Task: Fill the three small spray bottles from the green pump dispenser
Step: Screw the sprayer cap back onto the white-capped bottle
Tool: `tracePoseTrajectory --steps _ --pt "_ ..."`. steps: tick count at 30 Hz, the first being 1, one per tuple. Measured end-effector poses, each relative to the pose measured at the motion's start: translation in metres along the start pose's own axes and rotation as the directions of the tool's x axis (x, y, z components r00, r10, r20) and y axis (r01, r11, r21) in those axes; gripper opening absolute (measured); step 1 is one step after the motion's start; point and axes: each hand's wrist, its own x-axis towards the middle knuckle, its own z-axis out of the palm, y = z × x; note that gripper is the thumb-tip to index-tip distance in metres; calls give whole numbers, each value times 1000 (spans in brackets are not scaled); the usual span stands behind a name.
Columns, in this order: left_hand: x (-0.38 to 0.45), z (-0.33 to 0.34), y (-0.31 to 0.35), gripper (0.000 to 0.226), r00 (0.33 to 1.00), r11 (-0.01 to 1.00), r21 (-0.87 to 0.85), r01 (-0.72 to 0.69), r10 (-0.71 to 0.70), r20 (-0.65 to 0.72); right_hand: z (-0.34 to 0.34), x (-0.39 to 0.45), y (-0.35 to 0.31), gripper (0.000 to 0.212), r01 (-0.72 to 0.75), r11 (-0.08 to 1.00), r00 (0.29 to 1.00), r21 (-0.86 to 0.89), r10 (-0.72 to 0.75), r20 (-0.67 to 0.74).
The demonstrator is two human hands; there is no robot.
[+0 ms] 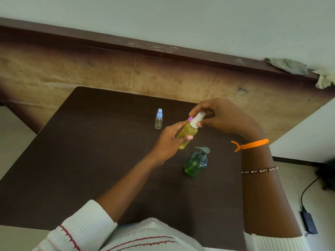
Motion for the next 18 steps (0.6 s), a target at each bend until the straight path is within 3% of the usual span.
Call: tracePoseTrajectory --steps 6,11,13,15,18 --pt "0 3 -3 42 998 998 44 -43 45 -43 12 2 4 15 -117 971 979 211 149 -141" --pt "-2 6 -3 43 997 999 -29 -13 10 -73 36 9 8 12 -180 966 909 185 235 -344" --pt "-1 1 2 41 1000 995 -96 13 -13 -5 35 5 11 21 -64 928 941 368 179 -287" --pt "-3 -6 11 36 994 981 -181 67 -49 102 31 -1 17 33 69 809 982 584 48 -183" --pt "-5 -18 19 33 949 955 -241 170 -93 301 29 -6 28 34 135 645 991 752 -94 -97"
